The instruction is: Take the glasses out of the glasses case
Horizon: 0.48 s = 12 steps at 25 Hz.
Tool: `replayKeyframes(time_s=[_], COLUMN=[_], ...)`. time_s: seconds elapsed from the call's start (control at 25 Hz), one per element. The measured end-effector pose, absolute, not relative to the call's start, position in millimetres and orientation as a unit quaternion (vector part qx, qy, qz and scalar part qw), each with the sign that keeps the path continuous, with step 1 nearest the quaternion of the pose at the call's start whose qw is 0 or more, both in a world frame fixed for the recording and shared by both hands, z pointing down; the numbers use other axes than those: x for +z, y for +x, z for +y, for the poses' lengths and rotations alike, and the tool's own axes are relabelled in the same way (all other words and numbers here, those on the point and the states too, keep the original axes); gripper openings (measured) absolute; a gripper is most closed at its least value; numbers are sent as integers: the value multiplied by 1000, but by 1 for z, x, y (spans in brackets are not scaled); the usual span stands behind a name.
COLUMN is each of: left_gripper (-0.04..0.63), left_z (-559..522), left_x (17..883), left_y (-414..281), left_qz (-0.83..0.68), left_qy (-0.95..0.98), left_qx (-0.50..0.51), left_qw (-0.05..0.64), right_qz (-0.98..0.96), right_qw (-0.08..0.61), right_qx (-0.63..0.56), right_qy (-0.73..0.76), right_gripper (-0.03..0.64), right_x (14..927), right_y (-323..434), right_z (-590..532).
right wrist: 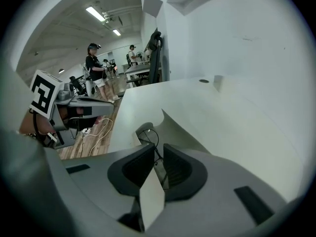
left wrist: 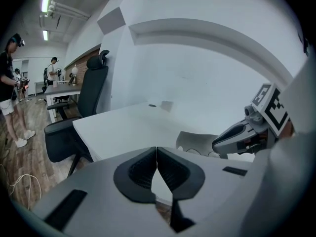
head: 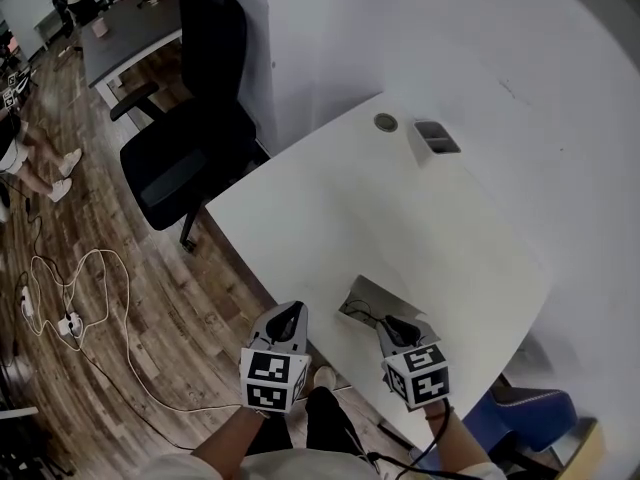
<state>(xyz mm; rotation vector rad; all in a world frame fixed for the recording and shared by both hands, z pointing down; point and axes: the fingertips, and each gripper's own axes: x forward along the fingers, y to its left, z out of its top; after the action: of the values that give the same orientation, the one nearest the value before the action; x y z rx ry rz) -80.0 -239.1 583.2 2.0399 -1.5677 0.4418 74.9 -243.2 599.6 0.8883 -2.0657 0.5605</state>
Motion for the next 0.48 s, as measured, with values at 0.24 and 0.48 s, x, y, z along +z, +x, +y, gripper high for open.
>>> replayKeyframes(time_s=[0.24, 0.48], left_gripper=[18, 18], left_z=[-234, -230], left_x=[587, 590], left_y=[-85, -90], left_qz=[-584, -590], left_qy=[748, 743], left_qx=[162, 164], left_qw=[269, 271], right_qz=[-821, -825], right_qw=[422, 454], right_qx=[217, 209], right_qy=[317, 266], right_gripper=[110, 110], right_x=[601, 610], right_y=[65, 63], right_z=[-240, -237])
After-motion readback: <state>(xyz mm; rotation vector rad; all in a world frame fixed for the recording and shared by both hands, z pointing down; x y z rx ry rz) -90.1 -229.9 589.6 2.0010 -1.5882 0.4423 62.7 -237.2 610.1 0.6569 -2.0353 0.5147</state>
